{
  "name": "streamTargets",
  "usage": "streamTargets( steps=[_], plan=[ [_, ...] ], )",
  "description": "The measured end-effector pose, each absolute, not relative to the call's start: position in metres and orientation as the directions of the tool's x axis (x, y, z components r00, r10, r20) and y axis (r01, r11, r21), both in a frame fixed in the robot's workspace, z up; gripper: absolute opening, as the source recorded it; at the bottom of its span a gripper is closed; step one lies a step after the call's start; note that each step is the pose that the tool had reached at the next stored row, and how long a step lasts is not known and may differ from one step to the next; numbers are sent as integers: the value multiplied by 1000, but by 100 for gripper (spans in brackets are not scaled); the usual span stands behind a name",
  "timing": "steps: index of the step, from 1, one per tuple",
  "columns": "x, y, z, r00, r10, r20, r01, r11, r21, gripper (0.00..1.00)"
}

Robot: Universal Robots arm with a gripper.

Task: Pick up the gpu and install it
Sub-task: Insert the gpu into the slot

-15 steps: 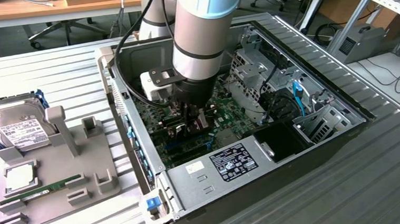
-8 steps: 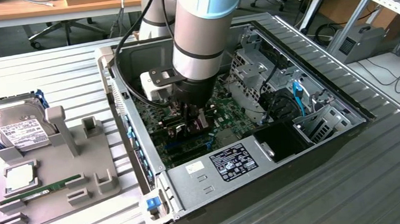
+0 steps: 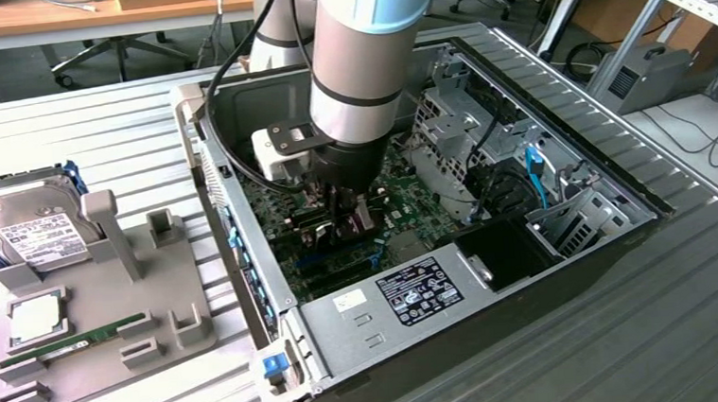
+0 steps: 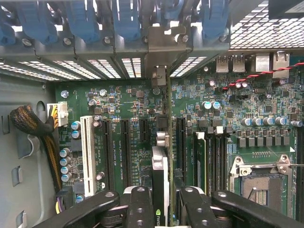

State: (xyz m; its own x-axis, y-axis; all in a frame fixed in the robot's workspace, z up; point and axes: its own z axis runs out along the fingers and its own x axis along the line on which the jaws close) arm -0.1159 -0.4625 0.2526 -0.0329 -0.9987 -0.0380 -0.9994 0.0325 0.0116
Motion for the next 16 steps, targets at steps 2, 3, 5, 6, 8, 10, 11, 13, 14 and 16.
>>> streamTargets(
  steps=[2, 3, 5, 6, 8, 10, 11, 13, 14, 16],
  plan=[
    [-116, -462, 253, -33, -999, -38, -999, 32, 11, 27],
    [-116, -462, 254, -33, -999, -39, -999, 33, 11, 27],
    [-116, -462, 255, -33, -999, -38, -999, 33, 11, 27],
    [-116, -462, 255, -33, -999, -38, -999, 33, 12, 27],
    [-116, -462, 255, -33, -999, -38, -999, 33, 12, 27],
    [-116, -463, 254, -33, -999, -37, -999, 32, 11, 27],
    [-116, -463, 254, -33, -999, -37, -999, 32, 10, 27],
    [-116, -463, 252, -33, -999, -38, -999, 33, 8, 27],
    [-116, -463, 252, -33, -999, -38, -999, 32, 8, 27],
    [-116, -462, 251, -33, -999, -38, -999, 32, 7, 27]
  ],
)
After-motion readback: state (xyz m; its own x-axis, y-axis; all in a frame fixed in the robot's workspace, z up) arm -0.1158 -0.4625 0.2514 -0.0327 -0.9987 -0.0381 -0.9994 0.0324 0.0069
